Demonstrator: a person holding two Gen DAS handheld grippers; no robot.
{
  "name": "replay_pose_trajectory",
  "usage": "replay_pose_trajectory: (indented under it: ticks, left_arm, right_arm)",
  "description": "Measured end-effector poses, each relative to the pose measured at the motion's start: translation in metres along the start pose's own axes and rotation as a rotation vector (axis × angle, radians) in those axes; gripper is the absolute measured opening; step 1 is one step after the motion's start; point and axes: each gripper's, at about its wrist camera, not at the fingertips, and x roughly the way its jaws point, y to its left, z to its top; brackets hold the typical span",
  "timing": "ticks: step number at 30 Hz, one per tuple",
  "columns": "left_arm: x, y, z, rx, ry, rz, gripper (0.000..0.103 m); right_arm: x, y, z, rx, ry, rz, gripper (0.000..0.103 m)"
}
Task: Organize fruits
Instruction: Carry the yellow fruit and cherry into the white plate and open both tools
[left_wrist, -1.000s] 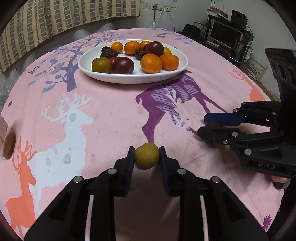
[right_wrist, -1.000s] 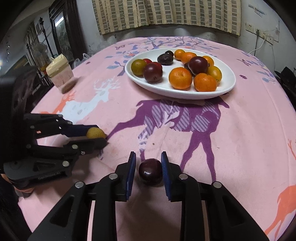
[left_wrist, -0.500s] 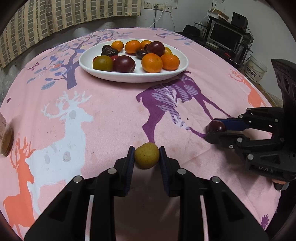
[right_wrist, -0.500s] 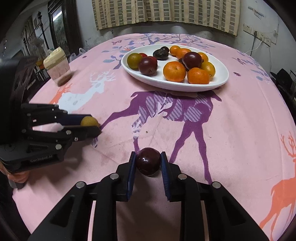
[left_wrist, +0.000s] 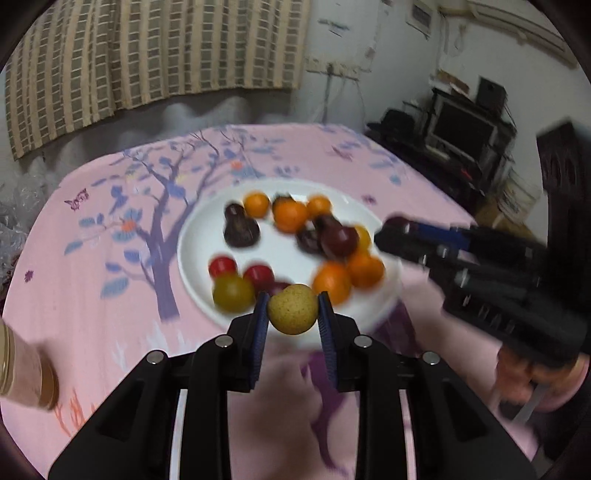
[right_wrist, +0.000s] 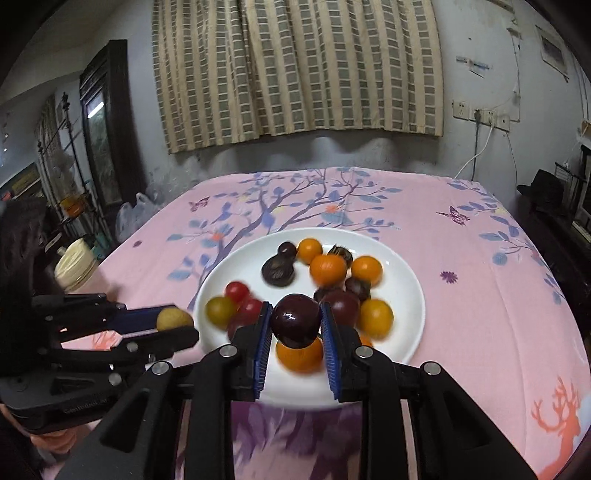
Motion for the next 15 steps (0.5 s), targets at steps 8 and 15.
replay_pose_trajectory:
  ticks: [8,15]
  left_arm:
    - [0.072,0.032,0.05,-0.104,0.04,0.057,0.026]
    - [0.084,0.033,0.049,-0.109,0.049,0.119,0.047]
  right_arm:
    - [0.064,-0.018,0.019,0.035,0.06,-0.043,0.026]
    - [0.071,-0.022,0.021,0.043,0.062,-0.042,0.034]
